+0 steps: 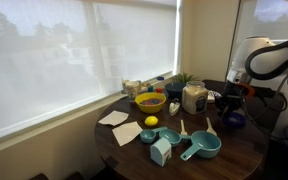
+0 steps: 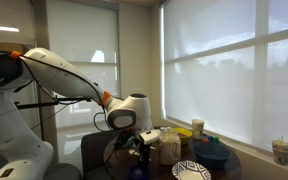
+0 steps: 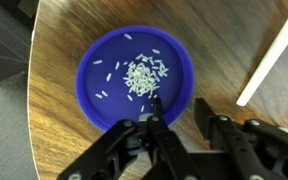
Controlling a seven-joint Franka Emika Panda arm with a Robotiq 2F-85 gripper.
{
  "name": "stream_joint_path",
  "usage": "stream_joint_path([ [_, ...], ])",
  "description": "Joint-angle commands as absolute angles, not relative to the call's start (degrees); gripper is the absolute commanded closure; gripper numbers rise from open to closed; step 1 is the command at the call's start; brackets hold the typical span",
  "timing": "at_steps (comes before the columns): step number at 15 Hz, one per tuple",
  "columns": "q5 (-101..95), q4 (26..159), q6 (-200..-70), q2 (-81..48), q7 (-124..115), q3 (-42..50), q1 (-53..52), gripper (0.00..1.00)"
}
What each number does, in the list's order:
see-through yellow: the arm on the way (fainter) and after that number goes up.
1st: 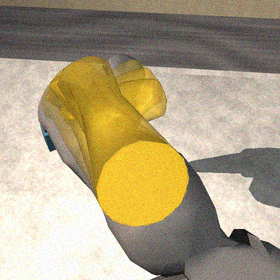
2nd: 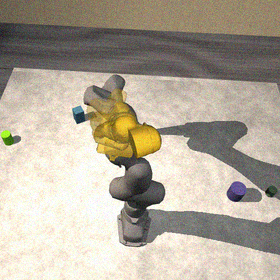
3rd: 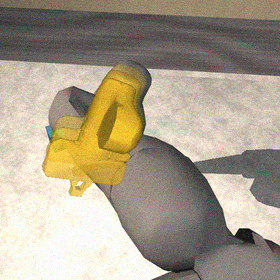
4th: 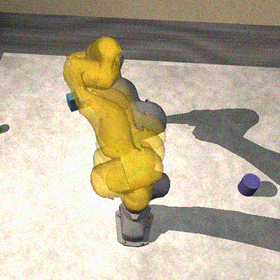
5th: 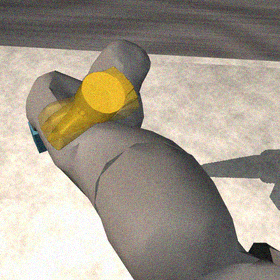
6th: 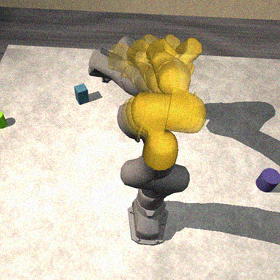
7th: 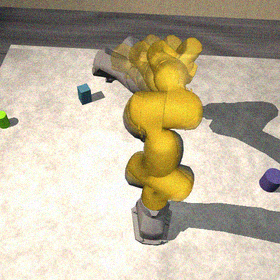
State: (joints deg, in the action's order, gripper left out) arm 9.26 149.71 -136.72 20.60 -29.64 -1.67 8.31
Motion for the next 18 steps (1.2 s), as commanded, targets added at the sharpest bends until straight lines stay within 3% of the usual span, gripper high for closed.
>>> stream_joint_path([
  [1, 7.28, 149.15, -137.23, 19.77, -31.94, -2.50, 8.84, 0.56],
  [4, 7.35, 149.02, -137.00, 19.91, -31.98, -2.55, 8.63, 0.54],
  [8, 7.53, 148.95, -136.57, 20.22, -31.97, -2.60, 8.44, 0.37],
  [13, 8.00, 148.80, -136.45, 20.40, -32.11, -2.77, 8.16, 0.37],
  [15, 8.09, 148.70, -136.43, 20.37, -32.14, -2.87, 8.07, 0.43],
  [18, 8.15, 148.66, -136.46, 20.15, -32.23, -2.92, 8.06, 0.69],
])
